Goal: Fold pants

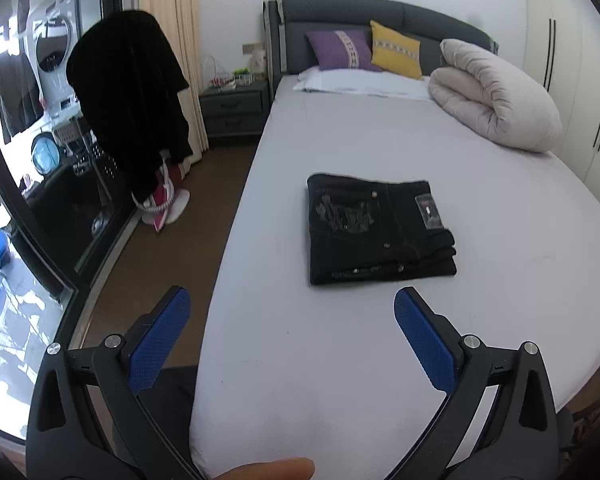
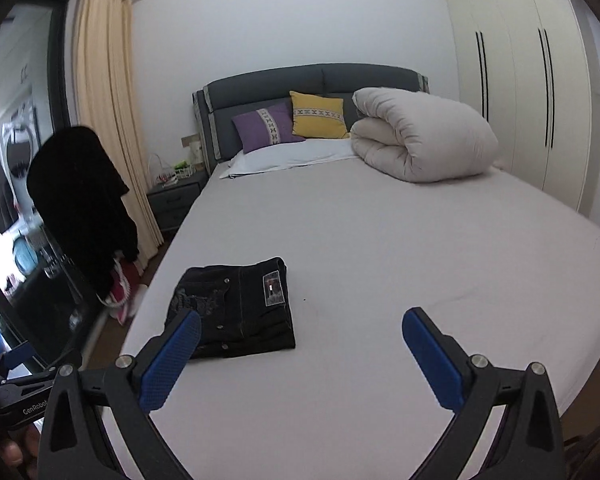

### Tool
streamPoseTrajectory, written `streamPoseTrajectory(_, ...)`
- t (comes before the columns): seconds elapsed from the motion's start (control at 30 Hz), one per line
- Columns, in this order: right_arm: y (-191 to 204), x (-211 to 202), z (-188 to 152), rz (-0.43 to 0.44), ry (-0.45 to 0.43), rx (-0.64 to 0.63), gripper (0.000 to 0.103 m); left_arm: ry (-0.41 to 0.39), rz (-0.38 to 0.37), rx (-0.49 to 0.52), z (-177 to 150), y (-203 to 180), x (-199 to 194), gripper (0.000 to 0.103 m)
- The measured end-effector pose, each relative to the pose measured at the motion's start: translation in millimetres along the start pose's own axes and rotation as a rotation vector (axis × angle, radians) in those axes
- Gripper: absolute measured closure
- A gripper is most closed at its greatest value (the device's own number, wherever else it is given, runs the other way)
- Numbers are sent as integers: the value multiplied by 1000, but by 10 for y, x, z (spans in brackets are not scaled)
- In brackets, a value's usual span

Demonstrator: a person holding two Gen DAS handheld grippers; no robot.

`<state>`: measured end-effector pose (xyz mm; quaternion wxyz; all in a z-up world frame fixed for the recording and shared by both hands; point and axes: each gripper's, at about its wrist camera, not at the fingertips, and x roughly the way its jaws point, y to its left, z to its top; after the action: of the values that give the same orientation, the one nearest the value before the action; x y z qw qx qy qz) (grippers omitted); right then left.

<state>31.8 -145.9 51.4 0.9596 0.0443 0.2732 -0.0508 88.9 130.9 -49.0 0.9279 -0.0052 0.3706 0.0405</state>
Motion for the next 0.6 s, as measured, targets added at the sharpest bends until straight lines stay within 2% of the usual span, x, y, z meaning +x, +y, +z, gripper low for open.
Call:
streamPoseTrajectory(0.23,98,120,-183,4,66,-33,0,72,-3,-12,-119,29,323,0)
streamPoseTrajectory(0.6,346,216,-325,33,115,-104,0,107,-2,-22,-211,54,562,0)
